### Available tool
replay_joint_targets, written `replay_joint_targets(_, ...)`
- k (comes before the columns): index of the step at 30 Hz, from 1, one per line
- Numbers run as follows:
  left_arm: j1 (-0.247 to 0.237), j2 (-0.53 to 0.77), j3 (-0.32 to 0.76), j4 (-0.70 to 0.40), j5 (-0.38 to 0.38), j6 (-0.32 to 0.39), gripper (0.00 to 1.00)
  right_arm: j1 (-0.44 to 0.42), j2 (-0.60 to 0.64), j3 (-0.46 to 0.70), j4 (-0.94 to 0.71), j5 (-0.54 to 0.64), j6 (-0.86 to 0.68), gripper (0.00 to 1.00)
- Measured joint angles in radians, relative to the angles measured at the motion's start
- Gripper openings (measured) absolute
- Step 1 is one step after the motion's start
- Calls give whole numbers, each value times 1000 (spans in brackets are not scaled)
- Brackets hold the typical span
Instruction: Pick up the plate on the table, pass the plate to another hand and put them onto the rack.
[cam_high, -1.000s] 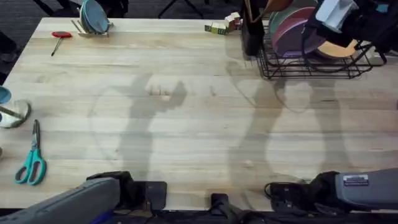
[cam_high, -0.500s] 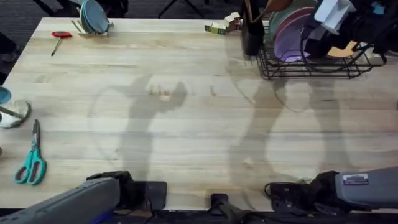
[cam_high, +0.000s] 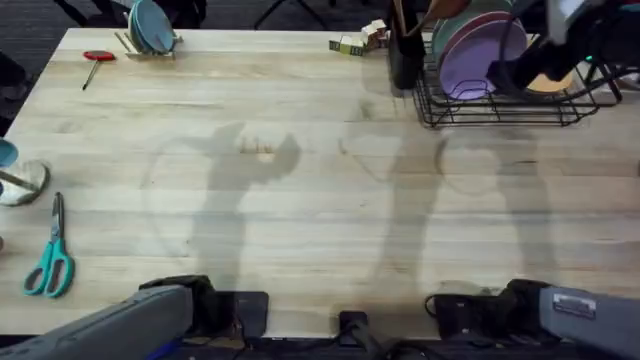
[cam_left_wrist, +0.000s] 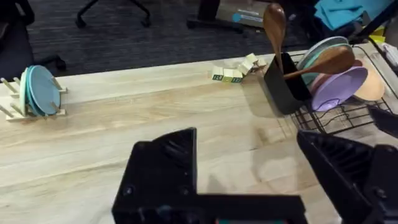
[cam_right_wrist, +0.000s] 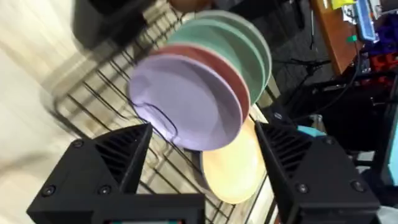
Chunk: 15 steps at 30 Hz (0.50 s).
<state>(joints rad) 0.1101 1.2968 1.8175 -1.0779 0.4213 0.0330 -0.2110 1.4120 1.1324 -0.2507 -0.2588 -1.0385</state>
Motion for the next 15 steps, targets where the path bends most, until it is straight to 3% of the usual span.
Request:
replay_joint_targets(8, 0, 0, 0, -11, -32, 0, 993, 100, -234, 0, -113, 0, 272, 996)
replay_joint_targets(15, 0, 0, 0, -11, -53, 0, 994, 193, -356, 0, -211, -6, 739, 996)
